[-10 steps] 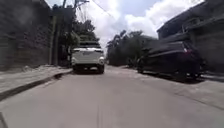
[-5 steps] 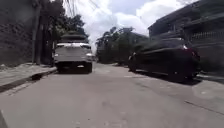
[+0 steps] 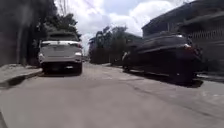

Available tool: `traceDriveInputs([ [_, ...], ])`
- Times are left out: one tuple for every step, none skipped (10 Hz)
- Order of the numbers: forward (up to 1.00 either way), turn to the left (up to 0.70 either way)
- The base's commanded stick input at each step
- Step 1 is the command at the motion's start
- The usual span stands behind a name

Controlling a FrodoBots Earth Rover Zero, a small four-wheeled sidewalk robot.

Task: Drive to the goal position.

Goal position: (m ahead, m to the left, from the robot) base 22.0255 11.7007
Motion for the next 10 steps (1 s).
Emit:
traceDriveInputs([
  [1.00,0.00],
  [1.00,0.00],
  [1.00,0.00],
  [1.00,0.00],
  [1.00,0.00],
  [1.00,0.00],
  [1.00,0.00],
  [1.00,0.00],
  [1.00,0.00],
  [1.00,0.00],
])
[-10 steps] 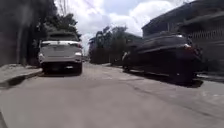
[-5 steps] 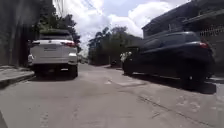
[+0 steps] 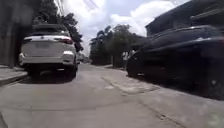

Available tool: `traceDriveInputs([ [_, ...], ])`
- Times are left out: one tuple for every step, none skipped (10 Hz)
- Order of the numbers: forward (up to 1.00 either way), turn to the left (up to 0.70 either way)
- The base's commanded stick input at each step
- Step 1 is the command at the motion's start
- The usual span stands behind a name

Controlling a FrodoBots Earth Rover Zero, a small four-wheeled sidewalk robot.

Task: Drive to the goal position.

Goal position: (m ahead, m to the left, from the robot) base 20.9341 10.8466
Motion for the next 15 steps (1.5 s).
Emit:
traceDriveInputs([
  [1.00,0.01],
  [1.00,0.02],
  [1.00,0.04],
  [1.00,0.12],
  [1.00,0.19],
  [1.00,0.19],
  [1.00,0.19],
  [1.00,0.17],
  [1.00,0.12],
  [1.00,0.04],
  [1.00,0.00],
  [1.00,0.00],
  [1.00,0.00],
  [1.00,0.00],
  [1.00,0.01],
])
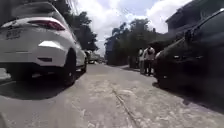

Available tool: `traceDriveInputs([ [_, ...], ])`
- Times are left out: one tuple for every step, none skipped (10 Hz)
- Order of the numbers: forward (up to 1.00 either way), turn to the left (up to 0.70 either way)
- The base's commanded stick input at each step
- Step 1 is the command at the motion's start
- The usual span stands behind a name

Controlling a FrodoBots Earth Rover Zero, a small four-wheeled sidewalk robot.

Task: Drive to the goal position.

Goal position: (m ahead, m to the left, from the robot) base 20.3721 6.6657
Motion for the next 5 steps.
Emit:
traceDriveInputs([
  [1.00,0.03],
  [1.00,0.09],
  [1.00,0.15],
  [1.00,0.15],
  [1.00,0.13],
])
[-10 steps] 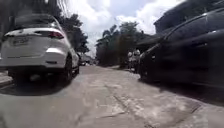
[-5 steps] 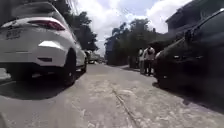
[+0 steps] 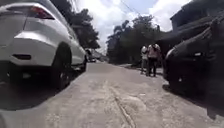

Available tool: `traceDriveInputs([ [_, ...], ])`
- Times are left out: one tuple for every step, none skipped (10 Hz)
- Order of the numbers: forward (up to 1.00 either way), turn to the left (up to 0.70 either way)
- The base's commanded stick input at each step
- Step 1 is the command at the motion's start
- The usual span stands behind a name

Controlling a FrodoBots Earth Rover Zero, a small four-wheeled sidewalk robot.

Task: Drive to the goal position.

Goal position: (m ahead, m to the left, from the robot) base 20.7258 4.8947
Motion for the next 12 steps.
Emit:
traceDriveInputs([
  [1.00,0.10],
  [1.00,0.08],
  [1.00,0.05],
  [1.00,0.02],
  [1.00,0.00],
  [1.00,0.00],
  [1.00,0.00],
  [1.00,0.00],
  [1.00,0.00],
  [1.00,0.00],
  [1.00,0.00],
  [1.00,0.00],
])
